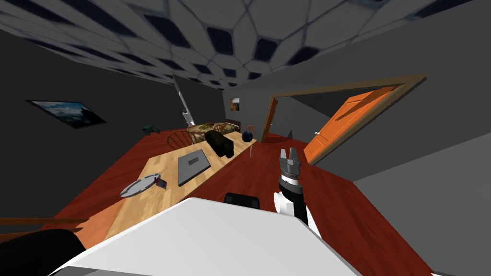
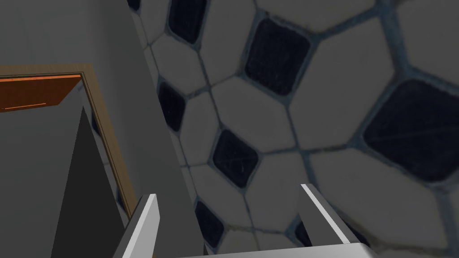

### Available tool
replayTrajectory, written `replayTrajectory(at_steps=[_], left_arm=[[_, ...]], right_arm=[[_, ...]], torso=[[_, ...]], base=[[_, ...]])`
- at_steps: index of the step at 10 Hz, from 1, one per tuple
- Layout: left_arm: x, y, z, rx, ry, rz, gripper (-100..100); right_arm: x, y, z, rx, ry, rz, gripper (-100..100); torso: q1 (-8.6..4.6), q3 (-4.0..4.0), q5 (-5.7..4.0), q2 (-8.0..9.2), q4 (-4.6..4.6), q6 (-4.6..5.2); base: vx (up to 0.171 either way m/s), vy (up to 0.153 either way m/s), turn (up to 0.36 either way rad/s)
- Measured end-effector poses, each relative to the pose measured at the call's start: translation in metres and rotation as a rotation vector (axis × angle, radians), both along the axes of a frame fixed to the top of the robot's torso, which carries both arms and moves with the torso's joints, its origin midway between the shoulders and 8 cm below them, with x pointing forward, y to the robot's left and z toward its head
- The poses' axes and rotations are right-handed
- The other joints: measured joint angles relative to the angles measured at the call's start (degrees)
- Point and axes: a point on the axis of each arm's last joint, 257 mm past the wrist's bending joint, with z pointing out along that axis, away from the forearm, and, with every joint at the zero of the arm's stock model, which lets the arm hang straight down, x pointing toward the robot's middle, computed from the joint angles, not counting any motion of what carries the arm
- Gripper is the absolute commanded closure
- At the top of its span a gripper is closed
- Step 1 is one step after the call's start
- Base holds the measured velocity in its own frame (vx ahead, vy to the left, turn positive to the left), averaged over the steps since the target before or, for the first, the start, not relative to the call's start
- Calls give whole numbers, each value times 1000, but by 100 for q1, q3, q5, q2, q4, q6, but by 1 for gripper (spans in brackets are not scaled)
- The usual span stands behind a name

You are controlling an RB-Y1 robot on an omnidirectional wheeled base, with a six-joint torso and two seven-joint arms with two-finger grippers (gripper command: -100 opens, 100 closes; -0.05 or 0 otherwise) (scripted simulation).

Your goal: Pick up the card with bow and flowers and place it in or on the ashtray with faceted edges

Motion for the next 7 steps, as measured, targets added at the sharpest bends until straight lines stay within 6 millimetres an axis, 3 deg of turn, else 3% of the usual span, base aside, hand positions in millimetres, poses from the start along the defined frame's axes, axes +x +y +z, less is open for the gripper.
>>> replayTrajectory(at_steps=[1, 7], left_arm=[[-12, 1, -1, -2, 22, 9, -100], [-91, 17, -16, -5, 182, 64, -100]], right_arm=[[0, 0, 0, 0, 0, 0, 0], [0, 0, 0, 0, 0, 0, 0]], torso=[[0, -1, 1, -2, -1, -5], [6, -6, 2, -10, -3, -6]], base=[[74, 11, -360], [64, 29, -181]])
